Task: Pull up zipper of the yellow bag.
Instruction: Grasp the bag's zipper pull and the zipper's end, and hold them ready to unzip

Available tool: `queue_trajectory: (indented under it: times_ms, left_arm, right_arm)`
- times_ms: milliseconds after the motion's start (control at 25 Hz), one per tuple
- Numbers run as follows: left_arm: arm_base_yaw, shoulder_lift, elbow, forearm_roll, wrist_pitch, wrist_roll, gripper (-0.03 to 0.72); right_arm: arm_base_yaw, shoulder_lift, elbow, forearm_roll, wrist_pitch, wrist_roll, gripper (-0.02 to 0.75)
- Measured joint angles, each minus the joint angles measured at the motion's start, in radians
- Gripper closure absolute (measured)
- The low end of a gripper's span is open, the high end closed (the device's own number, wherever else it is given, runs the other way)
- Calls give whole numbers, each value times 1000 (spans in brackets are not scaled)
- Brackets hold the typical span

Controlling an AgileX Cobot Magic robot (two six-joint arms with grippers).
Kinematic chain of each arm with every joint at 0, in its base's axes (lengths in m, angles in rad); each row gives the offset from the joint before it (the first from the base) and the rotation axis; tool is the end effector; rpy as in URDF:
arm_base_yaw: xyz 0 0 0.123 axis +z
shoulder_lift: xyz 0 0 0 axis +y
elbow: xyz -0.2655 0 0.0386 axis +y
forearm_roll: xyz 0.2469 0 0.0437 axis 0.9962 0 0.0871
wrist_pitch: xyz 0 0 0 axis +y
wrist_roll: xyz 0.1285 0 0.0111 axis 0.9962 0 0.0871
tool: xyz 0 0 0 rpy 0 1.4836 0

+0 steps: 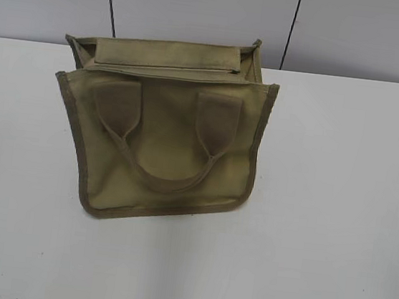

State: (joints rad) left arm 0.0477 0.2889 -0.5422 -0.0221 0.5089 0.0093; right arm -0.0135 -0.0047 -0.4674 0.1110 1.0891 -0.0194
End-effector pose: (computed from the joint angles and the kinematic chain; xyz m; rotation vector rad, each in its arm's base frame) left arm 0.1116 0.0039 0.3181 -0.0423 1.7386 0.0183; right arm 0.0454 0.0121 0.2469 -0.0114 2.0973 0.1144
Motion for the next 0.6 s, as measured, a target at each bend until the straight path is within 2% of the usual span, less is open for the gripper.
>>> queue_trajectory:
  times_ms: [240, 400, 480, 600]
  left_arm:
    - [0, 194, 158, -68, -486, 0, 169]
    - [-2, 363, 247, -79, -697, 0, 206]
    - [-12, 469, 257, -54, -778, -1, 223]
    - [-55, 661, 257, 75, -920, -56, 258]
  right_arm:
    - [0, 0, 0, 0, 0, 0, 153]
    - [0, 0, 0, 0, 0, 0, 153]
    - [0, 0, 0, 0, 0, 0, 153]
    - [0, 0, 0, 0, 0, 0, 153]
